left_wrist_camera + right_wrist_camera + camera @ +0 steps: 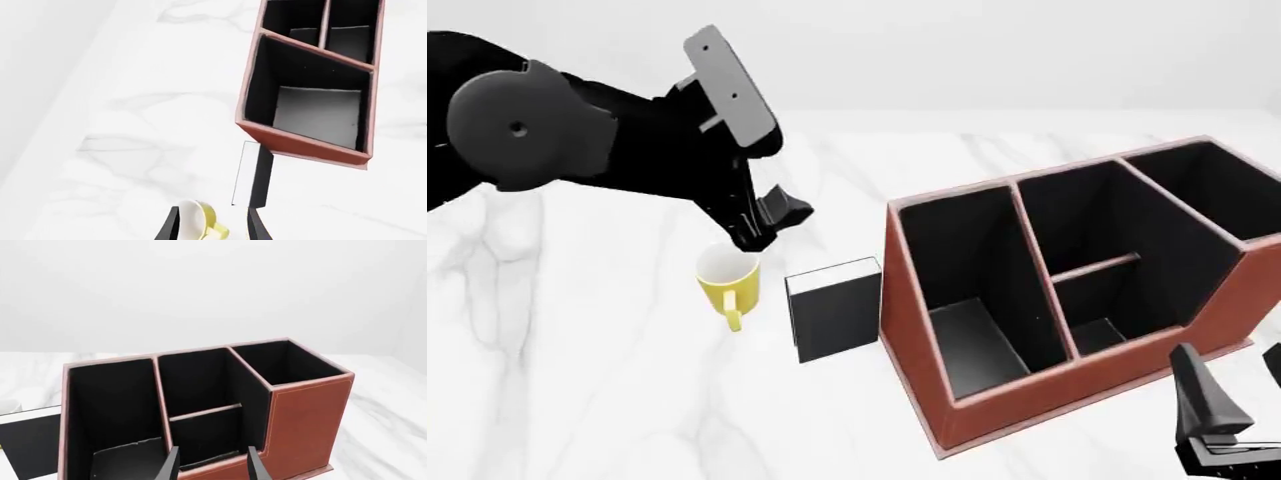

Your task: Pick up the book and place it in the back compartment of the caddy.

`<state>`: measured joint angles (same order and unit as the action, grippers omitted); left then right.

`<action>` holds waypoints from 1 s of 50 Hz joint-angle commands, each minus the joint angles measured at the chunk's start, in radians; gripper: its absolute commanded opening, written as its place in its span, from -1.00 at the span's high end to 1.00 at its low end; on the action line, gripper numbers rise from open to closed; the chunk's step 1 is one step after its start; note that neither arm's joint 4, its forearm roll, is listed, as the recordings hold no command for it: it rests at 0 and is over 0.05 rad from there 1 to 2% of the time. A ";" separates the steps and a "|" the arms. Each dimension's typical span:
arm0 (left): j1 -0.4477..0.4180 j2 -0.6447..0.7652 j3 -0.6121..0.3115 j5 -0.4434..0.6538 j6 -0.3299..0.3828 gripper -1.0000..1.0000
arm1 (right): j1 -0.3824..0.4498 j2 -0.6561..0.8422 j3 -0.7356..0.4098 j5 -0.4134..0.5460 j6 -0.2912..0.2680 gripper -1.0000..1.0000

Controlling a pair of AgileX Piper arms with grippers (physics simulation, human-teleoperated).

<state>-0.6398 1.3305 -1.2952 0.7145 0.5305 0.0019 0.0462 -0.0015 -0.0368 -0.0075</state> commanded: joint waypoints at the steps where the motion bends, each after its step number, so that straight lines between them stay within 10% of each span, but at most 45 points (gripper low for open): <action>1: -0.010 0.079 0.025 -0.039 0.011 -1.00 | -0.001 0.002 0.000 -0.001 0.001 -1.00; 50: -0.038 0.222 0.081 -0.226 0.001 -1.00 | 0.005 -0.016 0.000 0.019 0.005 -1.00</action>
<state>-0.6702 1.5501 -1.2304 0.4977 0.5430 0.0058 0.0313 -0.0017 -0.0195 -0.0021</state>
